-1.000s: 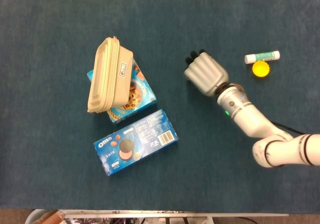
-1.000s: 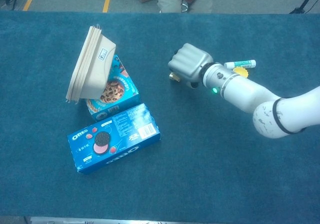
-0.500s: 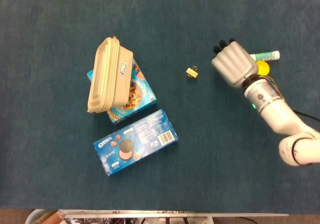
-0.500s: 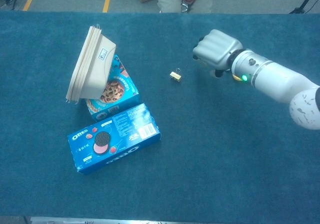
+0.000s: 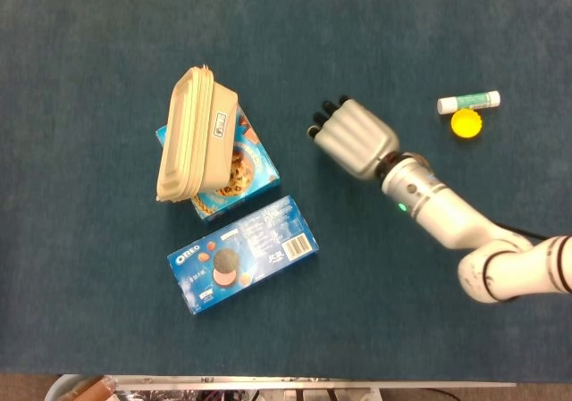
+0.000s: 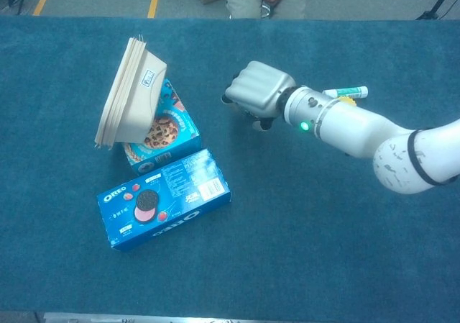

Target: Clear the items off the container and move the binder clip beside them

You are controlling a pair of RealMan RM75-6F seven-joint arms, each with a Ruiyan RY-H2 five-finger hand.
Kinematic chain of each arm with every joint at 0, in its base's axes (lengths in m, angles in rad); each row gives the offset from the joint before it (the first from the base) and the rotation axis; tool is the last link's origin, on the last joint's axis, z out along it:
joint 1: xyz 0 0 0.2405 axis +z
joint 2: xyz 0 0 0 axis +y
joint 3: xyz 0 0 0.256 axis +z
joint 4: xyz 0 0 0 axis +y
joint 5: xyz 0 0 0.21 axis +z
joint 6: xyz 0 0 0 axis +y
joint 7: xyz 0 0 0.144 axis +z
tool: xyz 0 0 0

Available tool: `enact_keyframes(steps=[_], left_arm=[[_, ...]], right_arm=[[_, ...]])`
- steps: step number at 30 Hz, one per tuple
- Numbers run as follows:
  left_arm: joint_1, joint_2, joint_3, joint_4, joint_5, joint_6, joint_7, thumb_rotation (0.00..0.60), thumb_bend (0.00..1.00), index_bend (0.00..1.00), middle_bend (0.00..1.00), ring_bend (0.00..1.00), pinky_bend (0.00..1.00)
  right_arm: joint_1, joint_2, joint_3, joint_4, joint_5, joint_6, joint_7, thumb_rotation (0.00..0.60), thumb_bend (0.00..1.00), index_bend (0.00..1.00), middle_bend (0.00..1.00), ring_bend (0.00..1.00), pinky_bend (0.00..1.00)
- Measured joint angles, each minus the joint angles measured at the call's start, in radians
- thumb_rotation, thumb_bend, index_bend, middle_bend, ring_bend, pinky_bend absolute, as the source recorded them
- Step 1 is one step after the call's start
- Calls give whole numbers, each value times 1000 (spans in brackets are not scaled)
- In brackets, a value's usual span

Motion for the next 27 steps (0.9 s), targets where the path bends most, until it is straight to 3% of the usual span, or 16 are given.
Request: enact_keyframes(steps=[9, 27], left_arm=[[1, -1, -1, 4, -2, -1, -3, 600, 392, 185, 123, 62, 44], [-11, -10, -2, 11, 6, -15, -9, 600, 392, 186, 123, 62, 44]], right_arm=[[25, -25, -31, 32, 62, -10, -54, 600, 233, 395, 338, 242, 391], [-31, 110, -114, -58, 80, 35, -27, 600, 235, 395, 338, 241, 391]])
